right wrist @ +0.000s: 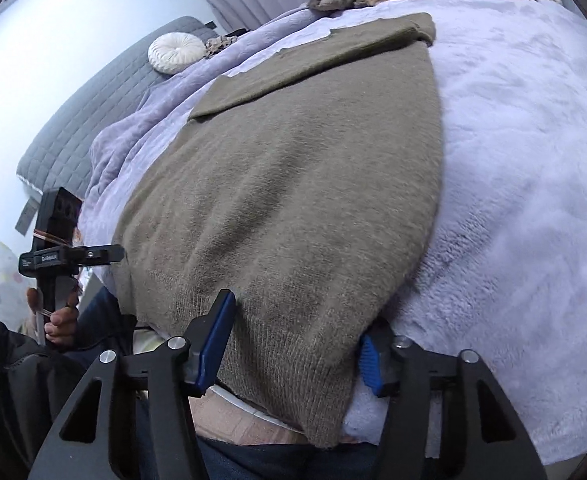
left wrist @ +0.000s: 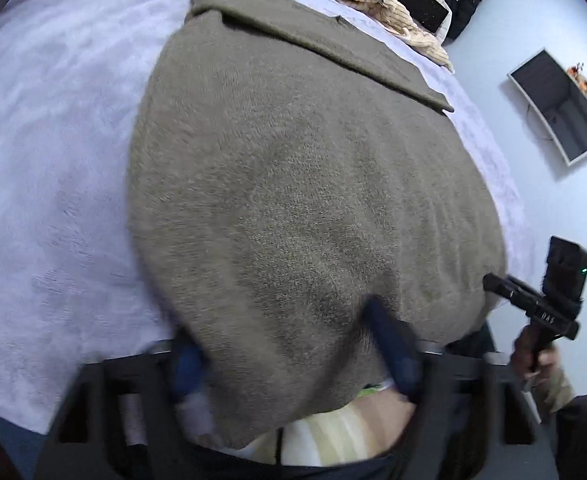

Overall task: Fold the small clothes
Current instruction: 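Close both tools on the sweater hem, then lift the hem with both tools and carry it toward the collar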

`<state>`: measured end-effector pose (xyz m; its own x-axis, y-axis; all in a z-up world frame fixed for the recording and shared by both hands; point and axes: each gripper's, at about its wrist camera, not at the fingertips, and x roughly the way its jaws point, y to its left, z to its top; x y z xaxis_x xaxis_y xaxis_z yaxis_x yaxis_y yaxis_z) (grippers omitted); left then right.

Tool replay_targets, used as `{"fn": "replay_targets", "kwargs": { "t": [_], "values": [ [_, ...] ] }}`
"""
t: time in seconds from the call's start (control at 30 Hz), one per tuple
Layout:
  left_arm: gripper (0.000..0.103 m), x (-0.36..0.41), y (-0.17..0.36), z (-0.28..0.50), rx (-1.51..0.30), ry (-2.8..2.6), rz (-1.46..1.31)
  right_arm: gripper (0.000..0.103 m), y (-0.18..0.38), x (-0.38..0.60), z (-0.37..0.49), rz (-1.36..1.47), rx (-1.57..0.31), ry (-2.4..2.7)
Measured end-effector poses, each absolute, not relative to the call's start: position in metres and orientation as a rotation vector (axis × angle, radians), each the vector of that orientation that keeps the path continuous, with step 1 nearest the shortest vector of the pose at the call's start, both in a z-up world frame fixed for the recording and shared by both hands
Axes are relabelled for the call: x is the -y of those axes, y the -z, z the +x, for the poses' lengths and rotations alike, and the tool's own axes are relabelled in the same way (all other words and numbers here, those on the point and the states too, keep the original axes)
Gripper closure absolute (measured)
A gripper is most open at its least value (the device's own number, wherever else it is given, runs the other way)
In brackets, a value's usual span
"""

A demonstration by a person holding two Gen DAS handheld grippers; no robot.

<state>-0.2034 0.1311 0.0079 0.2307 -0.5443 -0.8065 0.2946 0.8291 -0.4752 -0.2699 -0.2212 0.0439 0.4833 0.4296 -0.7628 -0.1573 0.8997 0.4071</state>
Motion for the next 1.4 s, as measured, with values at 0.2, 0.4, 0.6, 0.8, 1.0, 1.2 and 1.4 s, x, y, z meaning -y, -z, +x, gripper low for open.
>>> {"fn": "replay_targets", "kwargs": {
  "t": [0.2, 0.4, 0.6, 0.8, 1.0, 1.2, 1.4],
  "values": [
    [0.089, -0.145, -0.022, -0.205, -1.182, 0.572, -0.299, 0.092, -0.055, 0.227, -0.278, 0.352, -0.988, -0.395],
    [0.089, -0.156, -0.071, -0.2, -1.037, 0.593, -0.333, 0.093, -0.096, 0.227, -0.273, 0.44, -0.861, -0.456],
    [0.089, -0.158, -0.093, -0.175, -0.976, 0.591, -0.373, 0.093, -0.121, 0.241, -0.261, 0.539, -0.762, -0.456],
    [0.089, -0.158, -0.101, -0.145, -0.947, 0.545, -0.481, 0.093, -0.142, 0.251, -0.243, 0.612, -0.694, -0.408],
    [0.089, -0.169, -0.104, -0.123, -0.941, 0.477, -0.547, 0.093, -0.161, 0.252, -0.218, 0.61, -0.657, -0.364],
    [0.089, -0.163, -0.108, -0.115, -0.943, 0.416, -0.51, 0.093, -0.168, 0.25, -0.205, 0.579, -0.664, -0.285],
    [0.089, -0.147, -0.11, -0.104, -0.974, 0.319, -0.391, 0.093, -0.176, 0.238, -0.193, 0.479, -0.693, -0.213]
  ]
}}
